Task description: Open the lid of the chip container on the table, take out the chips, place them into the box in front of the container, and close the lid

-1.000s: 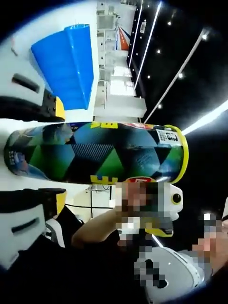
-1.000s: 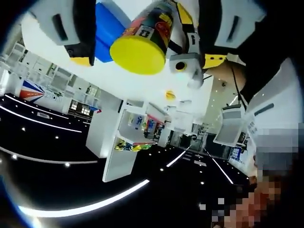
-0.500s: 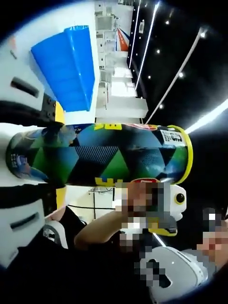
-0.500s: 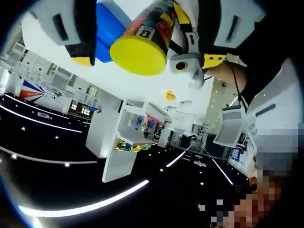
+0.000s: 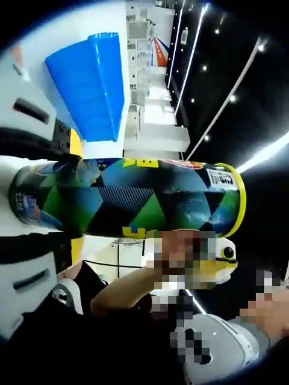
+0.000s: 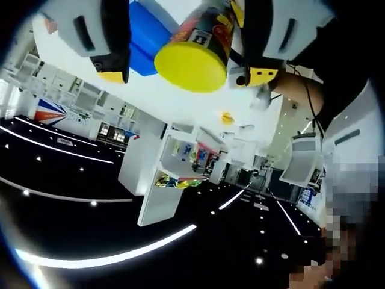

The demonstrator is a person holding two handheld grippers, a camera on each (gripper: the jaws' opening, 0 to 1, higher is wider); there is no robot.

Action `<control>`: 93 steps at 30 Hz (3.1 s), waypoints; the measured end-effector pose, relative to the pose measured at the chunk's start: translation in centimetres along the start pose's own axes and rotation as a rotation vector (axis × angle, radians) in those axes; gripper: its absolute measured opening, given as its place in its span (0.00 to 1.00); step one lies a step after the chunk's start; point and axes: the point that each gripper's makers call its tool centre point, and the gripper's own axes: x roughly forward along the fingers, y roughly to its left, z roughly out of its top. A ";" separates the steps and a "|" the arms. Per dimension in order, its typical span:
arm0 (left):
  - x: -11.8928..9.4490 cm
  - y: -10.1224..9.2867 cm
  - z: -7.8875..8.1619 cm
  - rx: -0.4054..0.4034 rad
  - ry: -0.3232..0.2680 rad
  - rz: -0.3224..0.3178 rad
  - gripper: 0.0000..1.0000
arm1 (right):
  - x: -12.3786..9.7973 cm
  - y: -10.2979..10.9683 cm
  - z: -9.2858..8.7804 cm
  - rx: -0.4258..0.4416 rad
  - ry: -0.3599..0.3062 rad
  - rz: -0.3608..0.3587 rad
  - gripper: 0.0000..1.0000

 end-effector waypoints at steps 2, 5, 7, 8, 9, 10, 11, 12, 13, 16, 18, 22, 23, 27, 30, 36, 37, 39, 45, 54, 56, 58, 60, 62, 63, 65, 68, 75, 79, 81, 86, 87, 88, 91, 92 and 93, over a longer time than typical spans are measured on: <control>0.0 0.0 -0.1 -0.005 0.004 0.001 0.47 | 0.1 -0.1 0.0 -0.002 -0.003 -0.008 0.67; 0.0 0.0 -0.1 -0.007 0.006 0.002 0.47 | 0.3 0.0 -0.4 0.008 0.012 -0.006 0.62; 0.0 0.0 -0.1 -0.008 0.008 0.002 0.47 | 0.4 -0.1 -1.0 -0.001 0.048 -0.013 0.56; -0.1 0.0 -0.1 -0.008 0.009 0.001 0.47 | 0.4 0.0 -1.0 0.005 0.045 -0.007 0.56; -0.1 0.0 -0.1 -0.007 0.009 0.002 0.47 | 0.4 -0.1 -1.0 0.004 0.048 -0.007 0.55; -0.1 0.0 -0.2 -0.009 0.009 0.003 0.47 | 0.4 0.0 -0.9 0.010 0.052 0.001 0.53; -0.1 0.0 -0.2 -0.010 0.010 0.003 0.47 | 0.3 0.0 -1.0 0.012 0.054 0.003 0.52; -0.1 0.0 -0.2 -0.009 0.011 0.003 0.47 | 0.3 0.2 -1.1 0.019 0.060 0.012 0.50; -0.1 0.0 -0.2 -0.008 0.011 0.004 0.47 | 0.3 0.4 -1.1 0.023 0.065 0.022 0.47; 0.0 0.0 -0.2 -0.005 0.012 0.006 0.47 | 0.3 0.4 -1.2 0.007 0.070 0.019 0.47; 0.0 0.0 -0.3 -0.002 0.012 0.007 0.47 | 0.2 0.4 -1.2 -0.004 0.071 0.017 0.47; 0.0 0.0 -0.3 -0.001 0.011 0.009 0.46 | 0.2 0.3 -1.2 0.005 0.075 0.008 0.46; 0.0 0.0 -0.3 0.001 0.011 0.010 0.46 | 0.2 0.3 -1.2 0.008 0.079 0.006 0.46; 0.0 -0.1 -0.4 0.006 0.015 0.014 0.46 | 0.2 0.3 -1.3 0.029 0.090 -0.003 0.45; 0.0 -0.1 -0.4 0.013 0.016 0.016 0.46 | 0.2 0.2 -1.3 0.065 0.095 -0.016 0.44; -0.1 -0.1 -0.4 0.019 0.019 0.016 0.46 | 0.1 0.2 -1.1 0.136 0.055 -0.025 0.43; -0.1 -0.1 -0.4 0.020 0.020 0.017 0.46 | 0.1 0.3 -1.1 0.143 0.048 -0.028 0.43; -0.1 -0.1 -0.5 0.021 0.020 0.018 0.46 | 0.1 0.2 -1.0 0.158 0.035 -0.034 0.42; -0.2 -0.2 -0.5 0.023 0.021 0.021 0.46 | 0.2 0.3 -0.8 0.223 -0.020 -0.044 0.42; -0.2 -0.1 -0.5 0.023 0.023 0.025 0.46 | 0.1 0.2 -0.8 0.258 -0.060 -0.053 0.42; -0.2 -0.1 -0.4 0.022 0.023 0.026 0.46 | 0.1 0.1 -0.7 0.267 -0.072 -0.055 0.42; -0.2 -0.1 -0.4 0.021 0.024 0.026 0.46 | 0.1 0.1 -0.7 0.282 -0.081 -0.058 0.42; -0.2 -0.1 -0.4 0.017 0.024 0.027 0.46 | 0.2 0.1 -0.7 0.298 -0.084 -0.059 0.42; -0.2 -0.1 -0.4 0.020 0.026 0.028 0.46 | 0.2 0.1 -0.6 0.310 -0.088 -0.058 0.42; -0.2 -0.1 -0.4 0.021 0.026 0.029 0.46 | 0.2 0.1 -0.6 0.323 -0.091 -0.056 0.43; -0.2 -0.1 -0.4 0.021 0.026 0.029 0.46 | 0.1 0.0 -0.5 0.333 -0.096 -0.056 0.42; -0.2 -0.1 -0.5 0.022 0.026 0.030 0.46 | 0.1 -0.2 -0.4 0.407 -0.119 -0.040 0.42; -0.2 0.0 -0.5 0.022 0.028 0.033 0.46 | 0.1 -0.4 -0.3 0.433 -0.130 -0.039 0.42; -0.2 0.0 -0.5 0.024 0.030 0.034 0.46 | 0.2 -0.4 -0.3 0.432 -0.128 -0.040 0.43; -0.2 0.0 -0.5 0.024 0.031 0.034 0.46 | 0.2 -0.3 -0.2 0.435 -0.129 -0.038 0.43; -0.2 0.0 -0.5 0.029 0.031 0.034 0.46 | 0.0 -0.5 -0.1 0.483 -0.142 -0.028 0.43; -0.2 0.0 -0.5 0.030 0.032 0.034 0.46 | 0.0 -0.5 -0.1 0.493 -0.143 -0.025 0.43; -0.2 0.0 -0.5 0.031 0.032 0.034 0.46 | 0.0 -0.5 -0.1 0.498 -0.143 -0.024 0.43; -0.2 -0.1 -0.6 0.043 0.034 0.027 0.46 | -0.4 -1.4 1.0 0.496 -0.210 -0.047 0.41; -0.2 0.0 -0.6 0.039 0.032 0.030 0.46 | -0.6 -1.4 1.2 0.490 -0.211 -0.047 0.39; -0.2 0.0 -0.6 0.041 0.031 0.031 0.46 | -0.8 -1.5 1.2 0.490 -0.204 -0.052 0.15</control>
